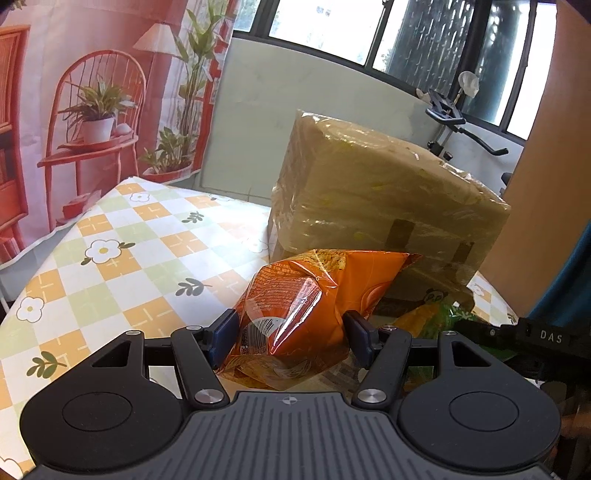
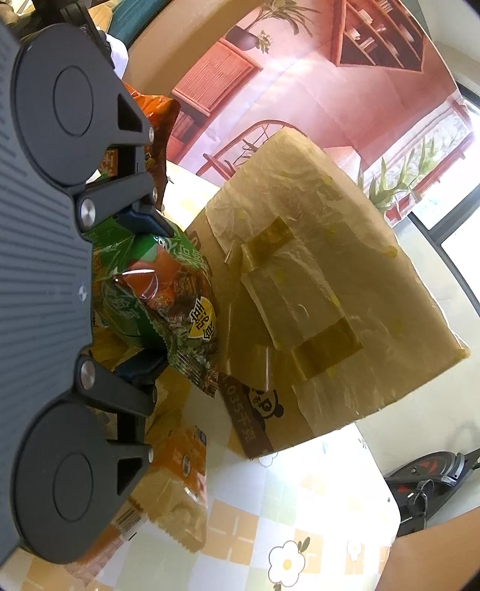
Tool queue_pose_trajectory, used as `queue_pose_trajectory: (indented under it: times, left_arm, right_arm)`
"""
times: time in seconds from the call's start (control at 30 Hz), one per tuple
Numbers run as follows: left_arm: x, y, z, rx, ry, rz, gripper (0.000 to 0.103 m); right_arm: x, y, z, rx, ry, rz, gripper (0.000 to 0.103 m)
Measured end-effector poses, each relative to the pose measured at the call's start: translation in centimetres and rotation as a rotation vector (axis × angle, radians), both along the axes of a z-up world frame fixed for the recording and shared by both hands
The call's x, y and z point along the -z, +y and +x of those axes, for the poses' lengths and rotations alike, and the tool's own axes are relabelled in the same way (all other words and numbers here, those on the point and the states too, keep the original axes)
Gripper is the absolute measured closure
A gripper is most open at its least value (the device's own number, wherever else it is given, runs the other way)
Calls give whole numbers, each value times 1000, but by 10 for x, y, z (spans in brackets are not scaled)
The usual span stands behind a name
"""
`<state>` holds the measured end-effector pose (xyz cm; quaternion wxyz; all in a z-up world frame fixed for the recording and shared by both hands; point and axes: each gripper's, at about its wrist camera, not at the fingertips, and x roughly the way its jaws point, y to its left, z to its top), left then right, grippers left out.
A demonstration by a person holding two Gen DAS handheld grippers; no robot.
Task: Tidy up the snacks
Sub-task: 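Close the right tool on the green bag while the left tool closes on the orange chip bag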
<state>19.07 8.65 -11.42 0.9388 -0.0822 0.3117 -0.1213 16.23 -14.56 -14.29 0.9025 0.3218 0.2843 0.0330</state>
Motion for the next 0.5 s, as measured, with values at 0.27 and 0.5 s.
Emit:
queue_pose_trajectory:
  times: [0.27, 0.5]
  left_arm:
    - [0, -4, -13, 11, -20, -2, 37]
    - [-1, -9, -20, 27, -26, -20, 37]
  right_arm:
    - [1, 1, -16, -14, -11, 6, 37]
    - [-2, 1, -34, -21, -28, -11, 37]
